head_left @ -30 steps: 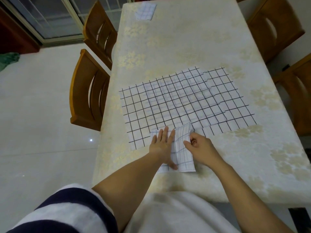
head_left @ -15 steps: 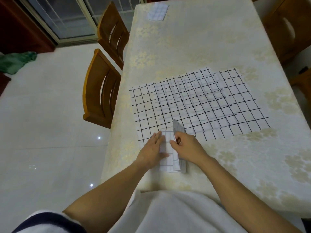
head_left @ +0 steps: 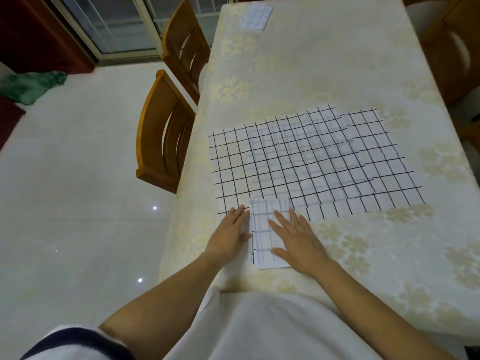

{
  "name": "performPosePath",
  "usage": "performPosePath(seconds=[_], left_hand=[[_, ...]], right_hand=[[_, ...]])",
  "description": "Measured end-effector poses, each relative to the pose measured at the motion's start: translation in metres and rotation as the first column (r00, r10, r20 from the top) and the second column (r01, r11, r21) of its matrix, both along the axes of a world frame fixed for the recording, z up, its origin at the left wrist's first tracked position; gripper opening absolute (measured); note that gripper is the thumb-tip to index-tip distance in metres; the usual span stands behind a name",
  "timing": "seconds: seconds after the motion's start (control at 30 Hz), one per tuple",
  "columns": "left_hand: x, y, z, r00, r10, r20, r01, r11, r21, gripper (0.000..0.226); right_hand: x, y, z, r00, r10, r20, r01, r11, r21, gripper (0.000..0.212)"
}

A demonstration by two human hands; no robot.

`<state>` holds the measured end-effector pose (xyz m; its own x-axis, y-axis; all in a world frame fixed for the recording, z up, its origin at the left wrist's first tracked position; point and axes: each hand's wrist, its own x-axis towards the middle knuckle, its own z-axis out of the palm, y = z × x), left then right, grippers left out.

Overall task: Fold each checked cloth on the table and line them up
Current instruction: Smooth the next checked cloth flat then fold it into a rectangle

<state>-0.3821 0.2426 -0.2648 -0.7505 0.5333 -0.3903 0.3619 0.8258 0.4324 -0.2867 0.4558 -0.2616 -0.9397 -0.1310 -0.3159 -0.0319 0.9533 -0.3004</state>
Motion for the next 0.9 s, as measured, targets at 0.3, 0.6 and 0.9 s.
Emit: performPosePath(seconds=[0.3, 0.6, 0.9], left_hand=[[-0.003, -0.004, -0.004, 0.999, -0.046, -0.019, 0.046, 0.998, -0.046, 0.056], [-0.003, 0.018, 0.016, 0.979, 0.055, -0.198, -0.029, 0.991, 0.134, 0.042], [-0.014, 0.076, 0.009, 0.816, -0.516, -0.26, 0.508, 0.855, -0.104, 0.076]], right_hand=[[-0.003, -0.015, -0.009, 0.991, -0.091, 0.097, 0.084, 0.994, 0.07, 0.082], [-0.005, -0.003, 0.005, 0.684, -0.728, 0.034, 0.712, 0.657, -0.248, 0.045], [-0.008, -0.002, 0.004, 0.656, -0.709, 0.259, 0.753, 0.637, -0.163, 0.019]])
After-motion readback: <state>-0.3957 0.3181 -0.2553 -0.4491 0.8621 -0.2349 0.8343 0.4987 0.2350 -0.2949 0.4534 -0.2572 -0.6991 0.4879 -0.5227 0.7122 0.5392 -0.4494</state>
